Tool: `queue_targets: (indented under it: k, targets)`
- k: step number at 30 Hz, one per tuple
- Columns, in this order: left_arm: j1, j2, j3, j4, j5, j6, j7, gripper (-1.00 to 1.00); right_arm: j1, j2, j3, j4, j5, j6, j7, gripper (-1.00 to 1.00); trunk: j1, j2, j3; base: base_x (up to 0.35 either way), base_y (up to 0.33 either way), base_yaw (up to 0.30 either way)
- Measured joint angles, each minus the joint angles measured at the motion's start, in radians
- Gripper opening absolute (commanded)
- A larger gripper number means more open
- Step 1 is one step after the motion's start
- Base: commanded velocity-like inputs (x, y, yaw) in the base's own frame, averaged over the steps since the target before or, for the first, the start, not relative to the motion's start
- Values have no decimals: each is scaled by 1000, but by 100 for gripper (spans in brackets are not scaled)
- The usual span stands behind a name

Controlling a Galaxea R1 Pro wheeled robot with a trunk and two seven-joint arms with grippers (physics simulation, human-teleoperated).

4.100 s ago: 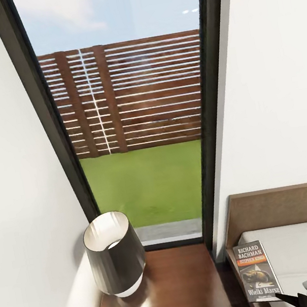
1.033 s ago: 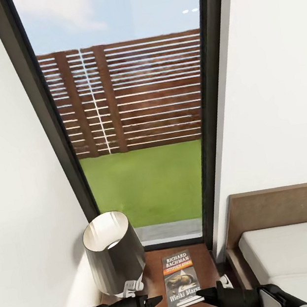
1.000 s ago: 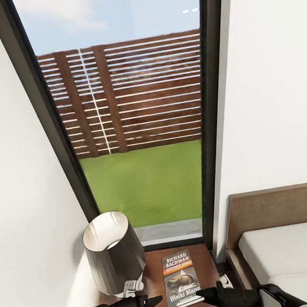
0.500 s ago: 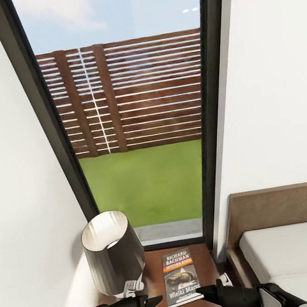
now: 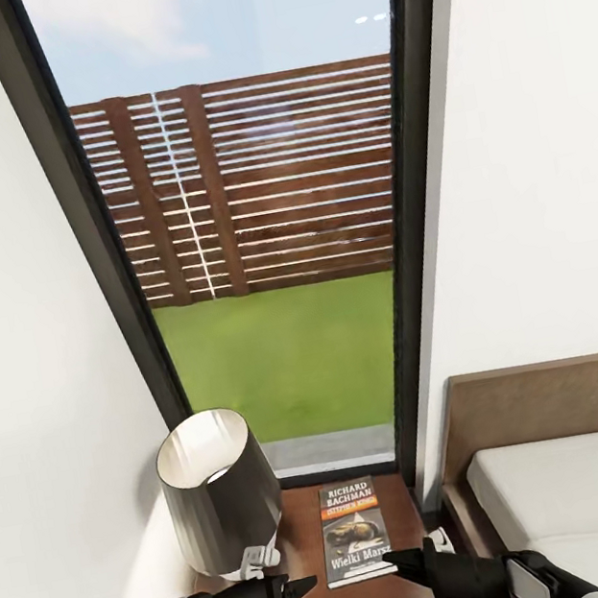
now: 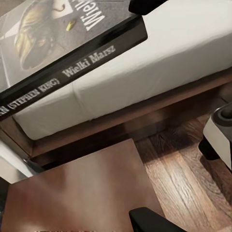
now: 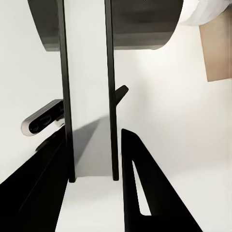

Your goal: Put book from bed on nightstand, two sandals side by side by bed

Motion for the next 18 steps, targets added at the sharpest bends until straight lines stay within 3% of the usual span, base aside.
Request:
queue_targets:
  k: [15,18]
  targets:
    - [0,0,-1,1,0,0,0,100,0,1,0,0,0,-8,-4,-100,58,-105,-47,0,0,0]
    - [0,0,-1,1,0,0,0,100,0,1,-1,-2,4,-11,-47,-100,69,-126,-57,0,0,0]
